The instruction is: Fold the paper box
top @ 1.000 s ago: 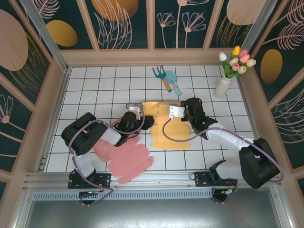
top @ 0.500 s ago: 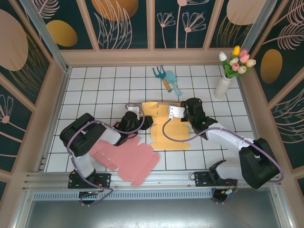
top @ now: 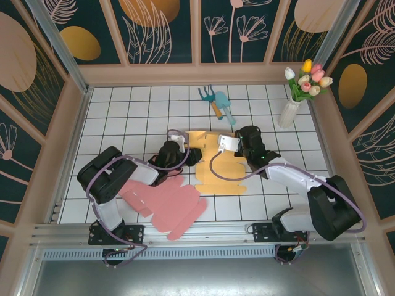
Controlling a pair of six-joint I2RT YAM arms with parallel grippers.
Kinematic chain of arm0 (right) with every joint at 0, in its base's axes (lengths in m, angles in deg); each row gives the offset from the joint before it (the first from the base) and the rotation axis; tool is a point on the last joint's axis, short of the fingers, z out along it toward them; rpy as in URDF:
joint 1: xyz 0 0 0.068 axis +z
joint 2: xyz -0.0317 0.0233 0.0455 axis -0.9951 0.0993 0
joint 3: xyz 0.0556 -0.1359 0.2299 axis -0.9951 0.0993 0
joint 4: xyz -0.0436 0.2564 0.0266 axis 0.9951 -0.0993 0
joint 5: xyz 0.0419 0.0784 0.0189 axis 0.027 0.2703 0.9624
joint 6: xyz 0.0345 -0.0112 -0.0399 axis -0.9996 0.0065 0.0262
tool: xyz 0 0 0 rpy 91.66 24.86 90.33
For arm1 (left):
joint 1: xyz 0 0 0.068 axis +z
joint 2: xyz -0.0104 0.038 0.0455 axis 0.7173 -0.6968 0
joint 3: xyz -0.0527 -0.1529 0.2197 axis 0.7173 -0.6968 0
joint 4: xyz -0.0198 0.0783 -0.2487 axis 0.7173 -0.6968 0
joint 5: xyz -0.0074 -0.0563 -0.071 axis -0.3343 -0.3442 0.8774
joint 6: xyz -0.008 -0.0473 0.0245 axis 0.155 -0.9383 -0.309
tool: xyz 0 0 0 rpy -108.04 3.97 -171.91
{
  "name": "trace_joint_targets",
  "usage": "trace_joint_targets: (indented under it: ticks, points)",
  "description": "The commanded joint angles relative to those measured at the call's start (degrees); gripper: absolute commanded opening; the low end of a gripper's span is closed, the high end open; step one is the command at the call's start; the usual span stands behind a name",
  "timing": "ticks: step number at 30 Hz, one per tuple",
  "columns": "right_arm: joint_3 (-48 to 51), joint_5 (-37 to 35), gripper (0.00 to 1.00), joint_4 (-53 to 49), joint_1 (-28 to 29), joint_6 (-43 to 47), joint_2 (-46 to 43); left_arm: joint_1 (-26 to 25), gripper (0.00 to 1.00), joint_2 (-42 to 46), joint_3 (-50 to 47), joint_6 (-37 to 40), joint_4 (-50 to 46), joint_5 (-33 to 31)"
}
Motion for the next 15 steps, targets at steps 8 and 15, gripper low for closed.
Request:
trace_joint_targets:
  ticks: [8,15]
  points:
    - [-2.1,1.9,0.00,0.6,-0.8,-4.5,1.1,-1.0,0.25,-4.4,4.4,-4.3,6.2,5.0]
    - [-0.2,3.5,0.00,1.3,-1.6,-3.1,2.0,-1.9,0.24,-7.9,7.3,-4.8,5.9,3.6]
